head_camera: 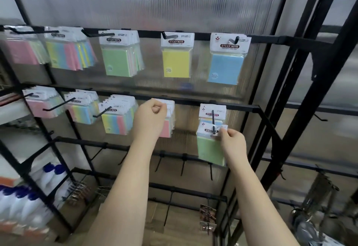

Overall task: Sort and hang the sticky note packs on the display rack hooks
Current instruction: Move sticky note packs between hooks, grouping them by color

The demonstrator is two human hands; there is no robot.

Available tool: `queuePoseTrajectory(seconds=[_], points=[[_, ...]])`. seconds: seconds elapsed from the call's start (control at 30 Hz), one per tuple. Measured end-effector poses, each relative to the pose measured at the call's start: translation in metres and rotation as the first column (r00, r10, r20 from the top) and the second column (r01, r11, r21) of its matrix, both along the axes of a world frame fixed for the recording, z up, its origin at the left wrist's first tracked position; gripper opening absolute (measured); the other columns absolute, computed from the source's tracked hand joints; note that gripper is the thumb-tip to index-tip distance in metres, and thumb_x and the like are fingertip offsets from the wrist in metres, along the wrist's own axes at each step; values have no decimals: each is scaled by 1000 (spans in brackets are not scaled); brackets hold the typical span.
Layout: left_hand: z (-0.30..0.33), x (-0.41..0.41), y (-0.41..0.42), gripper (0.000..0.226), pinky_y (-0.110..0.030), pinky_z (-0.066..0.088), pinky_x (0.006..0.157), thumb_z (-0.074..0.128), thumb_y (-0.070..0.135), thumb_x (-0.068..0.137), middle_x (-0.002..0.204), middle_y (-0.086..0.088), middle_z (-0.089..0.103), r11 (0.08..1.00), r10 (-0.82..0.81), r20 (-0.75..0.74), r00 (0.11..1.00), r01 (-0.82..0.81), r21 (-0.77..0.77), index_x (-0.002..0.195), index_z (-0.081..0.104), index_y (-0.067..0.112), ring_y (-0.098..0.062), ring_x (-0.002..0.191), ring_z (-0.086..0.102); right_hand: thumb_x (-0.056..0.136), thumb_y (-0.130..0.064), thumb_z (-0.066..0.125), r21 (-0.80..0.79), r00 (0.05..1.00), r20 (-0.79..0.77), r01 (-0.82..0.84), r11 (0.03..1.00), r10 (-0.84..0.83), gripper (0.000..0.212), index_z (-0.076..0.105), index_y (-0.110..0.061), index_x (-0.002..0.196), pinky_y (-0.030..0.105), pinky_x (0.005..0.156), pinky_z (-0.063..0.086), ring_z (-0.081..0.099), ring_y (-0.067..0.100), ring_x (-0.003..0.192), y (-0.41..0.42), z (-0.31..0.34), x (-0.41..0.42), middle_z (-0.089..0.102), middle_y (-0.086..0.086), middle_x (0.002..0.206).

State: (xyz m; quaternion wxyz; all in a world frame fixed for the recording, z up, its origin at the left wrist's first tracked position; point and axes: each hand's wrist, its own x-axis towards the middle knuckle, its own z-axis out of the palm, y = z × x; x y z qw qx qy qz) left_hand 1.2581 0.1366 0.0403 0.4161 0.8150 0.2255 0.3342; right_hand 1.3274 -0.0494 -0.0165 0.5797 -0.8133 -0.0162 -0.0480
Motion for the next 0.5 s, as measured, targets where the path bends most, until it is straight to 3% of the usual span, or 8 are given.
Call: queuePoseTrajectory(seconds=[0.17,0.23,0.33,0.43,0.5], points=[[-26,-7,22,15,-33,50,75,53,24,92,83,6,68,991,-59,6,998,60,-119,78,58,28,-18,84,65,96,-17,43,1,998,38,42,999,-42,43,32,-15,55,29,49,21,29,15,51,-1,10,-31,36,-2,53],[-32,-7,34,13,-33,51,77,52,23,92,86,5,68,989,-75,3,997,75,-127,83,60,26,-19,85,65,96,-18,42,-11,994,94,61,998,-60,40,40,-11,57,25,46,25,34,15,53,3,16,-38,46,2,57],[-36,-5,50,11,-28,48,72,52,23,93,88,2,69,987,-101,-15,995,98,-126,88,61,21,-18,81,65,96,-21,43,-7,983,151,112,994,-109,38,51,5,70,30,53,26,38,19,61,10,23,-45,60,21,73],[-40,3,66,12,-27,45,69,50,21,93,87,1,68,983,-129,-65,990,119,-143,92,62,19,-17,78,63,97,-23,43,40,975,165,144,989,-149,38,58,7,79,30,56,29,41,20,63,20,31,-54,60,15,75],[-45,13,79,18,-27,43,75,46,22,94,98,-1,67,984,-137,-135,981,119,-136,101,63,18,-20,90,61,97,-24,43,79,973,171,143,986,-155,36,62,2,80,29,59,33,45,18,64,28,37,-58,64,10,77]])
